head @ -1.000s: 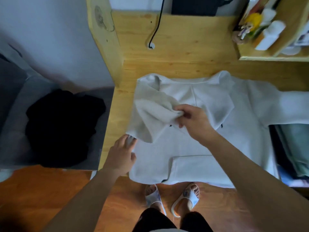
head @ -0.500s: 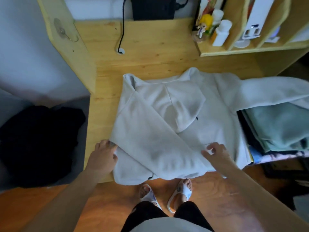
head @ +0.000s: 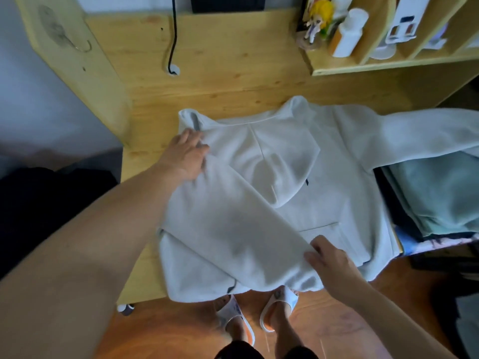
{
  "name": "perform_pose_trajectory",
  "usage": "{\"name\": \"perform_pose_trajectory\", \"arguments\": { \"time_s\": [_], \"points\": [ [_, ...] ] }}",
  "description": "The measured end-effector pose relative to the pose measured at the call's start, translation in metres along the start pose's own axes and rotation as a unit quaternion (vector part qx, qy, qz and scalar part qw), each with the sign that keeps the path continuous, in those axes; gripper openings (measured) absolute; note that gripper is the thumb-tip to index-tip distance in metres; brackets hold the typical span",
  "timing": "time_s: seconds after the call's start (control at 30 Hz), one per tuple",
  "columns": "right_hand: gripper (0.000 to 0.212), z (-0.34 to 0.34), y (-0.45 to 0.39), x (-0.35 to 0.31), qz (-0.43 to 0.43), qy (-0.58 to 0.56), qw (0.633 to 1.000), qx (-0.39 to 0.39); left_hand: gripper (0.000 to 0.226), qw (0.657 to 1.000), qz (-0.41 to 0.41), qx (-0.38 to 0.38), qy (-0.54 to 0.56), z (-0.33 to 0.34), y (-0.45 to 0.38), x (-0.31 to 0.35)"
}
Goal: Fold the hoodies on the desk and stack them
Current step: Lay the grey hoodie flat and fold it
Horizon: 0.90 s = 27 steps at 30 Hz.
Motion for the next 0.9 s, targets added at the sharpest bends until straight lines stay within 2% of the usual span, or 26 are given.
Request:
{"name": "perform_pose_trajectory", "arguments": {
  "time_s": [0.13, 0.23, 0.3, 0.33, 0.37, 0.43, 0.5, 0.6, 0.67, 0.77, 0.83, 0.9],
  "points": [
    [0.009, -0.024, -0.009, -0.017, -0.023, -0.054, 0.998, 0.032, 0.038, 0.996, -0.045, -0.05, -0.062, -0.018, -0.009, -0.035],
    [0.028, -0.028, -0.035, -0.008, 0.012, 0.003, 0.998, -0.062, 0.039, 0.98, -0.146, -0.1, -0.095, -0.031, -0.006, -0.076],
    [0.027, -0.02, -0.048, 0.003, 0.029, 0.088, 0.988, -0.121, 0.037, 0.971, -0.197, -0.087, -0.106, -0.033, 0.002, -0.091],
    [0.021, -0.017, -0.053, 0.005, 0.034, 0.098, 0.988, -0.115, 0.038, 0.973, -0.2, -0.06, -0.103, -0.032, 0.005, -0.092],
    [0.015, -0.016, -0.057, 0.005, 0.044, 0.07, 0.992, -0.092, 0.041, 0.98, -0.179, -0.028, -0.086, -0.03, 0.006, -0.089],
    [0.013, -0.019, -0.058, 0.001, 0.084, -0.024, 0.995, -0.044, 0.057, 0.996, -0.076, 0.009, -0.034, -0.025, 0.003, -0.078],
    [0.019, -0.023, -0.052, -0.001, 0.13, -0.095, 0.987, -0.029, 0.064, 0.998, 0.001, -0.046, -0.034, -0.018, -0.004, -0.066],
    [0.015, -0.033, -0.034, 0.003, 0.157, -0.205, 0.966, 0.01, 0.047, 0.983, -0.028, -0.156, -0.095, -0.009, -0.01, -0.073],
    [0.025, -0.039, -0.023, 0.004, 0.161, -0.255, 0.952, 0.05, 0.038, 0.971, -0.055, -0.185, -0.138, -0.005, -0.007, -0.081],
    [0.032, -0.033, -0.024, 0.012, 0.179, -0.202, 0.96, 0.074, 0.038, 0.976, -0.071, -0.135, -0.155, -0.002, -0.007, -0.079],
    [0.037, -0.022, -0.03, 0.016, 0.181, -0.065, 0.98, 0.052, 0.044, 0.987, -0.09, -0.024, -0.128, 0.002, -0.004, -0.064],
    [0.051, -0.012, -0.034, 0.012, 0.136, 0.062, 0.984, 0.1, 0.049, 0.988, -0.113, 0.101, -0.037, 0.005, 0.01, -0.038]
  ]
}}
Point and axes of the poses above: each hand's wrist, its own y-axis away from the middle knuckle, its own z-axis out of the palm, x = y × z, the point moved 2 cm from there along -y, towards the middle knuckle, and after that the axes turned 3 degrees about y, right-handed, at the moved point
